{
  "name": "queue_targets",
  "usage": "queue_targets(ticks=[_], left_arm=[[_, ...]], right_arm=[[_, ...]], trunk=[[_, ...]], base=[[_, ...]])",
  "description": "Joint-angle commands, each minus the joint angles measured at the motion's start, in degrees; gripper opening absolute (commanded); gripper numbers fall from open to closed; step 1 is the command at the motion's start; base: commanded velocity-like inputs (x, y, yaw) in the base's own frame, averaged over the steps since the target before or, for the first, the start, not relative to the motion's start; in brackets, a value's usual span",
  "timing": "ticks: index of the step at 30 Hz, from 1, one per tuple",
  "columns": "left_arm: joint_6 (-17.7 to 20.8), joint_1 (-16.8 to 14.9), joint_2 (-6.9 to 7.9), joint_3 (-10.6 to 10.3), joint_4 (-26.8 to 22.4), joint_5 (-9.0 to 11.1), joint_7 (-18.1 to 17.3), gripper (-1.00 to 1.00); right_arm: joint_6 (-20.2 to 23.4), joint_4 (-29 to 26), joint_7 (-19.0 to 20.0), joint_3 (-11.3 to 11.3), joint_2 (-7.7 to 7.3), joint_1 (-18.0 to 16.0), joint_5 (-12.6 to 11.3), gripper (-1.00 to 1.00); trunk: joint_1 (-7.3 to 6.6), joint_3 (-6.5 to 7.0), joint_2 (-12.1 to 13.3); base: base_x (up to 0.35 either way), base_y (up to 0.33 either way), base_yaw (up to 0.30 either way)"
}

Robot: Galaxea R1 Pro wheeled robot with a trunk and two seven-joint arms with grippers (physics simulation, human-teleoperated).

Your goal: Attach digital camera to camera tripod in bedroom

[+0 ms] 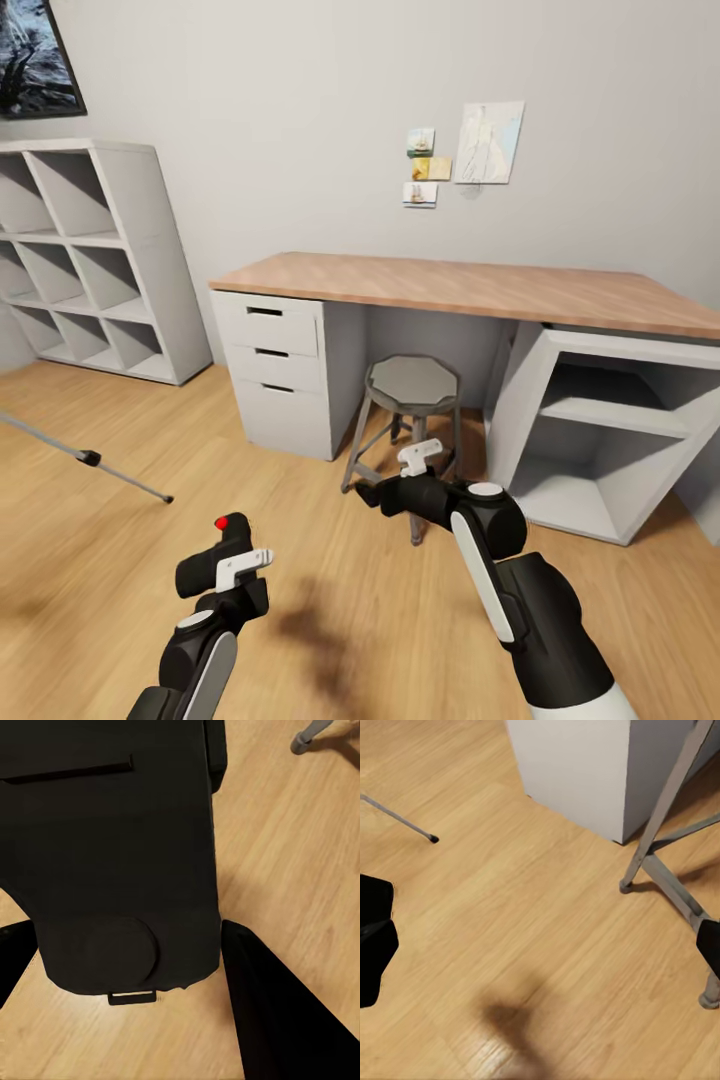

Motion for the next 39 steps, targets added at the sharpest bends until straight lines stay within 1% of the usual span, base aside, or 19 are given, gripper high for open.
queue_targets(ticks=[1,4,11,39], left_arm=[[0.1,0.0,-0.04,-0.1,-0.1,0.4,0.4,-1.00],[0.0,0.0,-0.10,-0.2,-0.2,0.4,0.4,-1.00],[-0.1,-0.1,-0.42,-0.5,-0.4,0.5,0.4,-1.00],[0.2,-0.1,-0.63,-0.3,-0.5,0.5,0.4,-1.00]], right_arm=[[0.3,-0.1,-0.1,0.1,0.00,0.0,-0.3,1.00],[0.3,-0.1,-0.1,0.2,-0.01,0.1,-0.3,1.00],[0.3,-0.1,-0.1,0.4,0.00,0.2,-0.3,1.00],[0.3,-0.1,-0.1,0.5,-0.04,0.3,-0.2,1.00]], trunk=[[-0.01,-0.05,0.0],[-0.01,-0.05,0.0],[-0.19,1.50,0.1],[-6.34,6.52,11.3]], base=[[0.013,-0.008,0.294],[0.009,-0.005,0.294],[0.004,-0.002,0.294],[0.000,0.000,0.294]])
